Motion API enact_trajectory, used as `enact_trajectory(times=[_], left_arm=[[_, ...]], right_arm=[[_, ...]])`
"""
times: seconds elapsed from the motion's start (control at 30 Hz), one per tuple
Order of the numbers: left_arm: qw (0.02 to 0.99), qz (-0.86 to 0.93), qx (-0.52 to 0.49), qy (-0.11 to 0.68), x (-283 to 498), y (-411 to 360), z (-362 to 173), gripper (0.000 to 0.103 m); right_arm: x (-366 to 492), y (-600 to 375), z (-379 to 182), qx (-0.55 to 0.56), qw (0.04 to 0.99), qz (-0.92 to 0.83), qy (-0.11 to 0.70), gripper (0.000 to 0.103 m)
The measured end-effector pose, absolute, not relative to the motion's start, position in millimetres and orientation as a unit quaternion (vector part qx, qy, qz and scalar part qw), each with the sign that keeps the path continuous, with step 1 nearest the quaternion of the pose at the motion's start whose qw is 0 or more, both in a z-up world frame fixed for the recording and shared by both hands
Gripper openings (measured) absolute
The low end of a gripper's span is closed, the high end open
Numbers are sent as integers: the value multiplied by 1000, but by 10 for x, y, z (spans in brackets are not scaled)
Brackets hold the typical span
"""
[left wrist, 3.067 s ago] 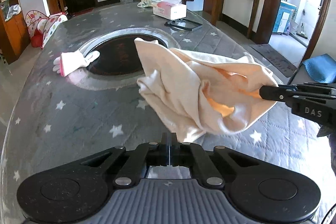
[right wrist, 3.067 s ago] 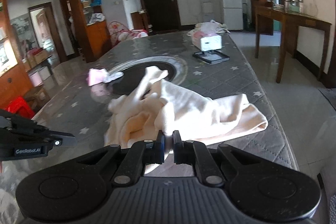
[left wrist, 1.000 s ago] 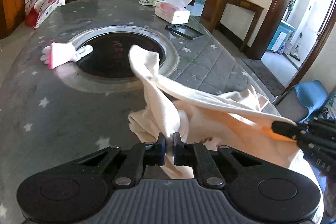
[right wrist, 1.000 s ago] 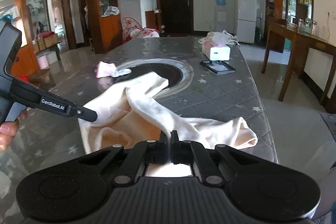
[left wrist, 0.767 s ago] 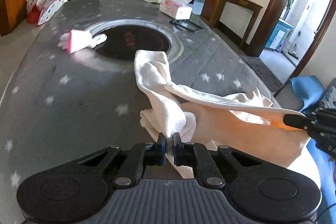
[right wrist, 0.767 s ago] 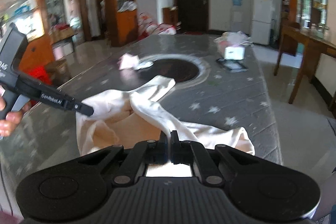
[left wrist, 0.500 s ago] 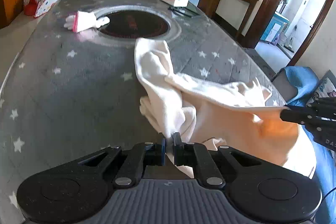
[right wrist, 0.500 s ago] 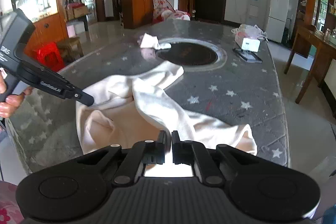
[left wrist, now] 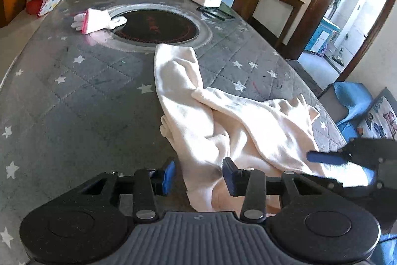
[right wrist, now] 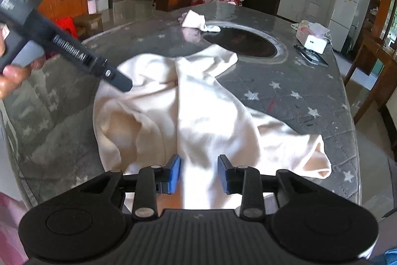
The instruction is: Fold clothes
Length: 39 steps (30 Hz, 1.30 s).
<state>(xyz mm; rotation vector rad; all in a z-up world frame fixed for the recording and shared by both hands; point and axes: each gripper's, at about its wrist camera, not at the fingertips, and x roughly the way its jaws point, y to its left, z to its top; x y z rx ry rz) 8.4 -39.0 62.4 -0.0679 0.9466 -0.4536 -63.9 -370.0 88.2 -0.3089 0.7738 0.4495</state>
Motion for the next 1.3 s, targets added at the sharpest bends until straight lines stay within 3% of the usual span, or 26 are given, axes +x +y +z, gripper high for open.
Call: enact_trajectory(times=[0.13, 0.17, 0.2, 0.3, 0.47, 0.53, 0.57, 0.67, 0.77, 0.8, 0.97, 1.3], left_arm=[[860, -217, -52, 459, 196, -358, 539, 42], [858, -220, -57, 460, 212, -351, 524, 38], [857, -224, -60, 460, 219, -348, 519, 25], [854, -239, -69, 457, 231, -341, 521, 15], [854, -247, -67, 452, 243, -369, 547, 14], [854, -244, -62, 455, 254, -388, 538, 16], [854, -243, -59, 456, 259, -397, 533, 18], [852, -245, -64, 458, 288, -396, 519, 30], [849, -250, -69, 461, 326, -405, 483, 23], [848, -251, -71, 462, 335, -407, 476, 10], [857, -250, -70, 446, 376, -388, 594, 6], [899, -209, -88, 375, 868, -219, 1314, 5]], right_arm=[[-640, -3760, 848, -152, 888, 208, 381, 32], [-642, -3774, 843, -152, 886, 208, 385, 31], [-646, -3785, 839, -153, 885, 209, 387, 28], [-658, -3785, 833, -164, 879, 214, 392, 28], [-679, -3766, 789, -172, 875, 210, 400, 29], [-716, -3743, 781, -185, 876, 209, 394, 21], [-727, -3745, 791, -186, 876, 211, 392, 11], [-744, -3779, 859, -186, 882, 208, 380, 6], [-729, -3826, 956, -187, 890, 201, 364, 5], [-720, -3834, 996, -191, 893, 197, 357, 5], [-562, -3879, 1309, -205, 912, 174, 311, 4], [243, -3869, 2106, -206, 949, 118, 208, 4]])
